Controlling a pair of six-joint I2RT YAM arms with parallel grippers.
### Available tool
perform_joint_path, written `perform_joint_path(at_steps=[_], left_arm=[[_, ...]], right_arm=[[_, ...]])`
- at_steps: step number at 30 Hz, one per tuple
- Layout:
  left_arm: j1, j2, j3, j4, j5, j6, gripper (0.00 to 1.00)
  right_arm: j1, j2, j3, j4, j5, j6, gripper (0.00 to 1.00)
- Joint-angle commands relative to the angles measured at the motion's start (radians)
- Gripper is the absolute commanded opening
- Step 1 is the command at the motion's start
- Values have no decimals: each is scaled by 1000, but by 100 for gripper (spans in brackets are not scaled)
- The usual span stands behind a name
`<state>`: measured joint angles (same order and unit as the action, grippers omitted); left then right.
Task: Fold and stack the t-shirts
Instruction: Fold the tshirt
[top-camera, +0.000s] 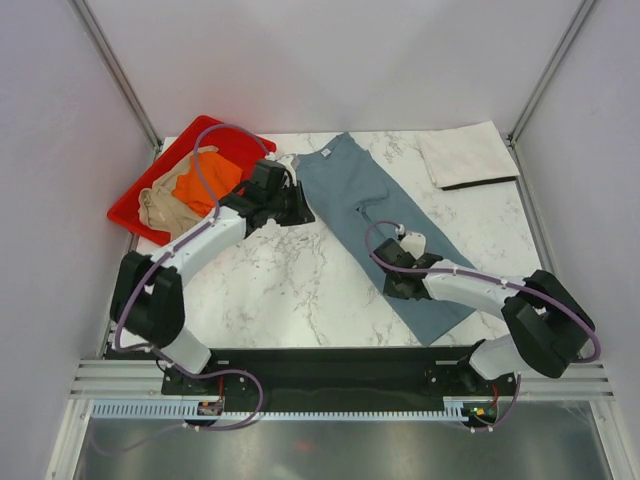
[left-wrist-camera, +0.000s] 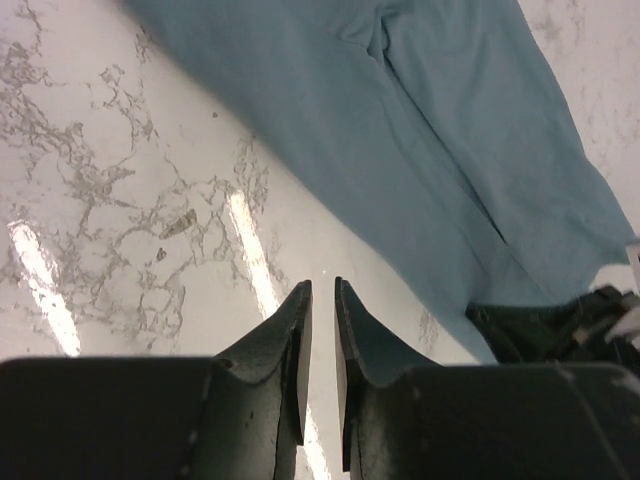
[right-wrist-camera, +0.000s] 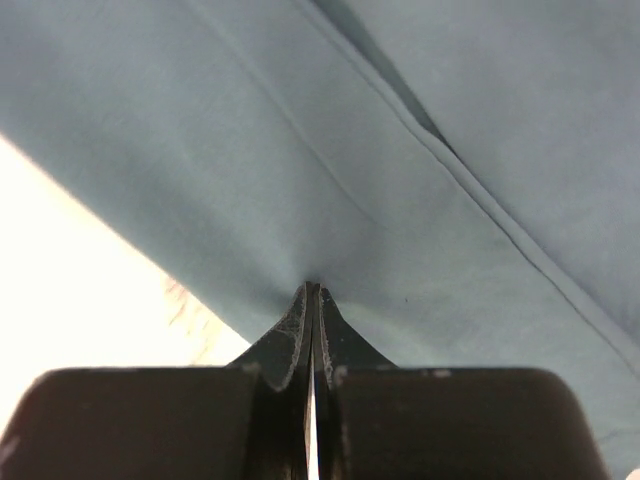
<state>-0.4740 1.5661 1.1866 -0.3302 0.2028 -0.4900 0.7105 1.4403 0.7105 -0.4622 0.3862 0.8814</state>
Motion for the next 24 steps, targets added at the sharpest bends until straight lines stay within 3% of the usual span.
perform_joint_path(at_steps=[1,7,16,24], left_arm=[[-18,106,80,63,-32,-30,22],[-75,336,252,74,-95,-61,22],[-69,572,421,69,-143,-41,22],[-57,748,580,69,-106,-6,22]], right_arm=[[107,-1,-29,-41,-90,139,0],[256,-4,59,-70,-69,223,0],[259,-155,231,-188,-6,117,14],[259,-260,287,-210,77,44,15]])
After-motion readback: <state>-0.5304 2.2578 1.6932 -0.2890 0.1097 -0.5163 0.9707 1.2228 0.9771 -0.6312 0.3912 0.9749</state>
